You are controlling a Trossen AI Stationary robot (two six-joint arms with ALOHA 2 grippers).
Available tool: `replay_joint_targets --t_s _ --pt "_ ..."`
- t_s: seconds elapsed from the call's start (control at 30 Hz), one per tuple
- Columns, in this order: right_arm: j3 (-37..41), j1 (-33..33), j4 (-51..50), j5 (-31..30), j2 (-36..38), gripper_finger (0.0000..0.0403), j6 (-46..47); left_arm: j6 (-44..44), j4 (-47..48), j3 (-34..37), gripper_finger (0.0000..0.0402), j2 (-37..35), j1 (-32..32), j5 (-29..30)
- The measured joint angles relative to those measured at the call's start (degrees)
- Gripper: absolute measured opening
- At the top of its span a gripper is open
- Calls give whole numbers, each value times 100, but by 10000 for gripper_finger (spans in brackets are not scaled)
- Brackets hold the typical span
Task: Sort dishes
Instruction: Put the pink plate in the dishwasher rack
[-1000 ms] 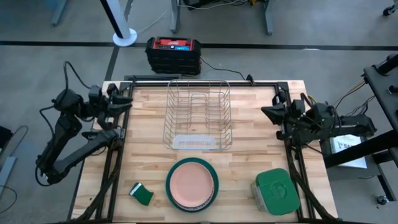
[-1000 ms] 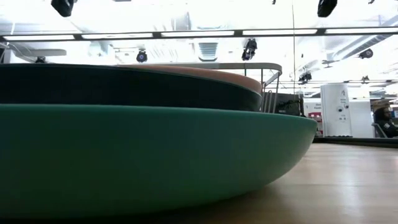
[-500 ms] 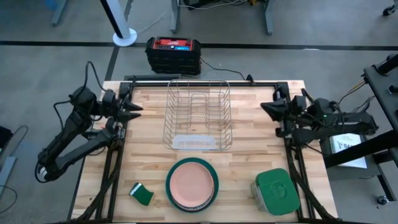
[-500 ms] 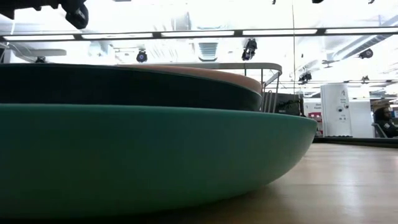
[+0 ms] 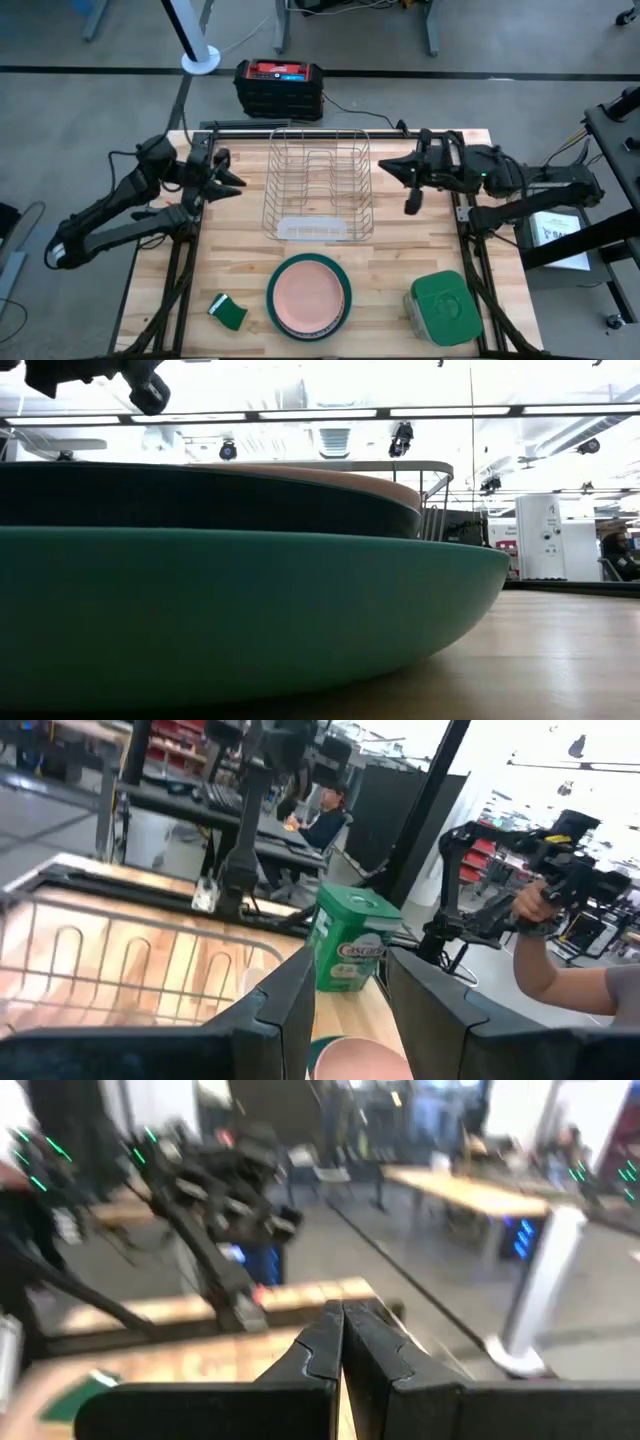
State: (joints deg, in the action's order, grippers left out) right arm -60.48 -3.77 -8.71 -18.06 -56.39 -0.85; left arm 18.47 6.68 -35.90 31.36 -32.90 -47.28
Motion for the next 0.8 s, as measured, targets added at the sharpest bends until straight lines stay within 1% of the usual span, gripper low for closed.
replay_joint_targets --t_s 0.17,0.3,0.47,0.67,0.8 --pt "-568 -43 -1241 -256 -377 0 355 -17 37 2 116 363 1044 641" --pt "-687 -185 -1853 -609 -441 0 595 -21 80 2 116 671 2053 1632" --pt "-671 -439 -2300 -925 -308 0 907 183 162 -36 116 1037 3242 2893" --pt "-658 -746 -2744 -1182 -154 0 1265 504 242 -87 116 1564 4380 3932" --pt "-654 -884 -2888 -1211 -100 0 1297 818 258 -88 116 1931 4970 4655"
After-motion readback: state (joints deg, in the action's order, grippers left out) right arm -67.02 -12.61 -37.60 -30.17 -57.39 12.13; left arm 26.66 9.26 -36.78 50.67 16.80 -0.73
